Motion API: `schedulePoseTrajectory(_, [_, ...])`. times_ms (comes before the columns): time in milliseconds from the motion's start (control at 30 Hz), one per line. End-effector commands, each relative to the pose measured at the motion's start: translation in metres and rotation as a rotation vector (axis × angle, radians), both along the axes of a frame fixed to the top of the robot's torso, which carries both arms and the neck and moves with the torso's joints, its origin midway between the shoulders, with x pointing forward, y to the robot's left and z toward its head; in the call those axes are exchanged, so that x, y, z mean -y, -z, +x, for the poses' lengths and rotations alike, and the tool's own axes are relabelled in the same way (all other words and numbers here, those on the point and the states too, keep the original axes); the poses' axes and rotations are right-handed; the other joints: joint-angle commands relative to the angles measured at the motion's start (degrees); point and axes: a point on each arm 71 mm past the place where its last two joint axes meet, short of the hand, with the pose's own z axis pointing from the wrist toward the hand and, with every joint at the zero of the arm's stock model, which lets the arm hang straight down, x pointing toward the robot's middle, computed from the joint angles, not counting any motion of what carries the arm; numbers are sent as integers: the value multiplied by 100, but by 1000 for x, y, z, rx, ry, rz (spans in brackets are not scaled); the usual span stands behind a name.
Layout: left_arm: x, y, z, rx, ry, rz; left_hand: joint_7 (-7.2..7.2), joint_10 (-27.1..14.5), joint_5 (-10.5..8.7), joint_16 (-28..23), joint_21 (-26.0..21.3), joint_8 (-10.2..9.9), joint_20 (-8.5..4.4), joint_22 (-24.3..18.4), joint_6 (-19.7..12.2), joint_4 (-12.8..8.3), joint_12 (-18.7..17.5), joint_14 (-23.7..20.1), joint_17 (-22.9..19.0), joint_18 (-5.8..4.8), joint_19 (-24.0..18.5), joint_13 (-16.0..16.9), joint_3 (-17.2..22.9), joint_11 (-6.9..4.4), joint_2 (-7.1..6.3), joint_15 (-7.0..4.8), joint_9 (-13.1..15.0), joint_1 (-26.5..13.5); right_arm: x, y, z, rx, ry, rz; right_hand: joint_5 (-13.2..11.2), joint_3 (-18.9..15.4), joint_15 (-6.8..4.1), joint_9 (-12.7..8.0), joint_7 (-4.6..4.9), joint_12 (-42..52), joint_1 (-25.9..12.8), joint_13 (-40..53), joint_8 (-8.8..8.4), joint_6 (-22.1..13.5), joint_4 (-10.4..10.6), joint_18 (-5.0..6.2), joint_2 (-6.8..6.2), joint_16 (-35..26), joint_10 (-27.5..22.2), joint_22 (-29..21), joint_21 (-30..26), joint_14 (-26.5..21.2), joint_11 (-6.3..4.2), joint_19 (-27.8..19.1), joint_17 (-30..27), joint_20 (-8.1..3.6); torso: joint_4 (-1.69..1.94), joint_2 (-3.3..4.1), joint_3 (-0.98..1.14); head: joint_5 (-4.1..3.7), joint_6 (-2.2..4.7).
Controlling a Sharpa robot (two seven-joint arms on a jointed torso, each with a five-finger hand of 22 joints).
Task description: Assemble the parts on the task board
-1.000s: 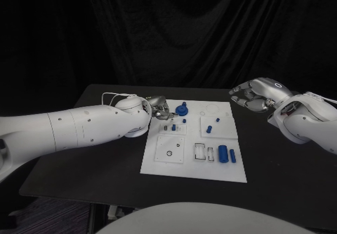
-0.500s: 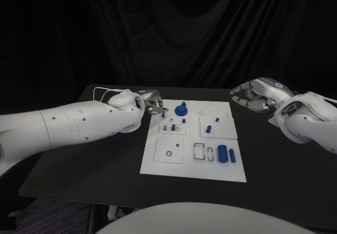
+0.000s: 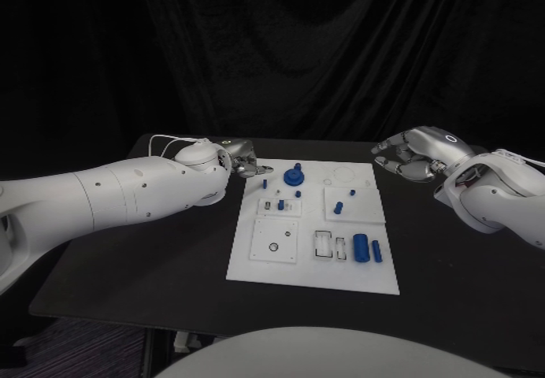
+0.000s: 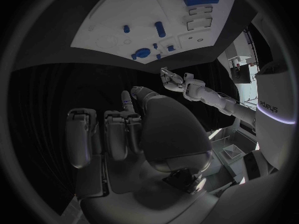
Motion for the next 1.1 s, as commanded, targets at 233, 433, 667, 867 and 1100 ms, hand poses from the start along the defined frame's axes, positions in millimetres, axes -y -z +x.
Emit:
schedulePoseTrajectory(233, [1, 13, 10, -226, -24, -22, -25, 615, 523, 15, -8, -60, -30, 1247, 92, -23, 20, 584, 1509, -60, 188, 1506, -116, -62, 56, -40, 29, 107, -1, 2, 1, -18, 13, -7, 26, 22, 40, -10, -5, 15, -42, 1509, -7, 31, 5, -12, -14, 16, 607, 1404, -30, 610, 28, 455, 1509, 40, 21, 77, -30, -38, -1])
schedulePoseTrajectory(433, [5, 15, 15, -270, -8, -17, -14, 615, 1099, 15, -46, -206, -26, 1234, 51, -26, 20, 584, 1509, -51, 162, 1506, -87, -52, 25, -34, -14, 383, -2, 2, 0, -20, 10, -7, 26, 22, 40, -10, -5, 15, -42, 1509, -7, 31, 5, -12, -14, 16, 607, 1404, -30, 610, 28, 455, 1509, 40, 26, 80, -30, -60, -1])
schedulePoseTrajectory(667, [6, 11, 20, -277, -29, -70, 40, 615, 1798, 15, -125, -494, 3, 1210, -114, -55, 20, 584, 1509, -33, 112, 1506, 85, -10, -166, 1, -127, 872, -1, 1, -1, -18, 10, -5, 26, 27, 40, -12, -7, 15, -46, 1509, -8, 31, 4, -13, -11, 16, 607, 1404, -29, 610, 27, 455, 1509, 41, 12, 79, -26, -64, -1])
schedulePoseTrajectory(867, [6, -8, 27, -237, -27, -97, 127, 615, 1791, 15, -148, -673, 39, 1202, -323, -22, 20, 584, 1509, -30, 99, 1506, 107, 57, -217, 49, -177, 886, -1, 1, -1, -17, 10, -4, 26, 27, 40, -12, -7, 15, -46, 1509, -8, 31, 4, -13, -11, 16, 607, 1404, -29, 610, 27, 455, 1509, 41, -4, 88, -27, -58, -1])
schedulePoseTrajectory(1100, [4, -25, 30, -175, 1, -139, 203, 615, 1529, 15, -179, -776, 95, 1193, -435, -12, 20, 584, 1509, -23, 79, 1506, 37, 128, -222, 113, -187, 728, 0, 1, 0, -17, 14, -5, 26, 27, 40, -12, -7, 15, -46, 1509, -8, 31, 4, -13, -11, 16, 607, 1404, -29, 610, 27, 455, 1509, 41, 29, 84, -35, -81, -1])
